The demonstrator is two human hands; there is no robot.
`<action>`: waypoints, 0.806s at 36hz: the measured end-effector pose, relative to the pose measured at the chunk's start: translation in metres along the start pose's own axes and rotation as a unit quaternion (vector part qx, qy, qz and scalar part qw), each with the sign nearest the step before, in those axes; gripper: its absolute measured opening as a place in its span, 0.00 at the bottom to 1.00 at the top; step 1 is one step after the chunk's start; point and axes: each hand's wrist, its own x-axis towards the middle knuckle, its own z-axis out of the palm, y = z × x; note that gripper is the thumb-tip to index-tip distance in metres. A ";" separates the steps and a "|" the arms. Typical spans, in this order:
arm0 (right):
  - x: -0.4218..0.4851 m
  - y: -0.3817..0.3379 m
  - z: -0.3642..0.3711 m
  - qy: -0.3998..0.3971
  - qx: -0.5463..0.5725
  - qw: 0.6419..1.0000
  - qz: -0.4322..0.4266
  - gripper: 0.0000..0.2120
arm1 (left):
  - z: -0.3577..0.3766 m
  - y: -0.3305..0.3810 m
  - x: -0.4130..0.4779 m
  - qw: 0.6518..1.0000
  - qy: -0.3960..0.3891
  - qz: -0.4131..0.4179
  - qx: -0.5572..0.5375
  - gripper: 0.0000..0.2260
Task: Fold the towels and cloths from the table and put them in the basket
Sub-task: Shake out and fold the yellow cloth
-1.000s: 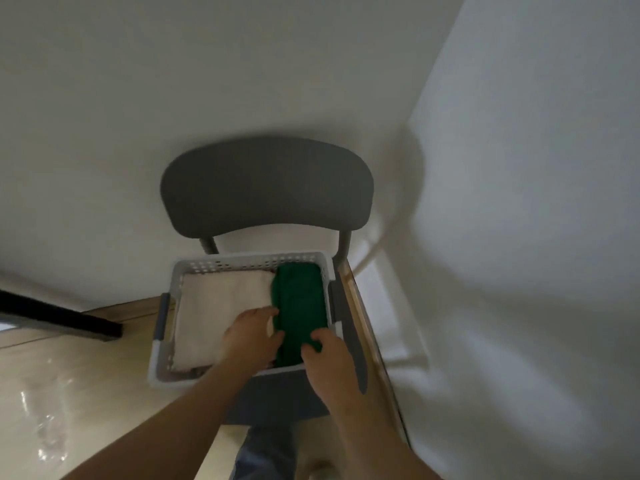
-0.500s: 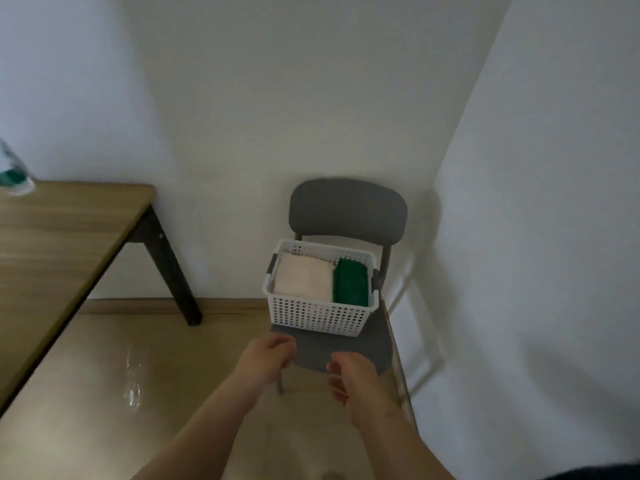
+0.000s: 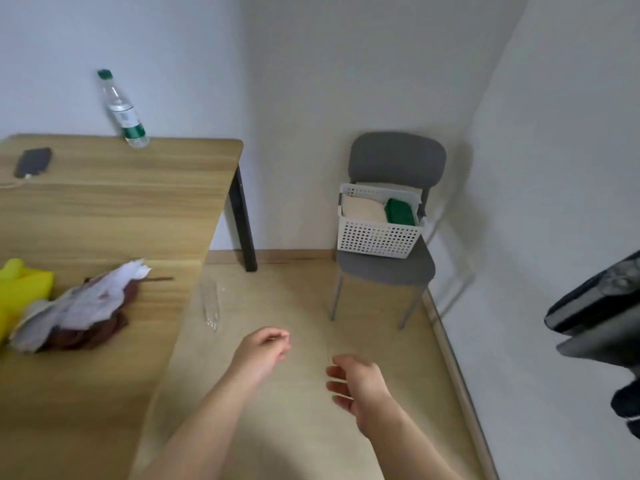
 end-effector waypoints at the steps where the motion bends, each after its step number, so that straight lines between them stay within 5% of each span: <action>1: -0.010 0.010 0.004 -0.002 -0.007 1.000 -0.003 0.05 | -0.009 -0.010 -0.010 1.000 0.006 0.001 0.001 0.03; 19: -0.201 0.229 0.039 -0.062 -0.046 0.997 -0.019 0.04 | -0.110 -0.189 -0.245 0.998 0.056 -0.004 -0.016 0.07; 29: -0.248 0.271 0.095 -0.088 -0.081 0.992 -0.049 0.05 | -0.193 -0.216 -0.301 0.997 0.078 0.008 0.015 0.08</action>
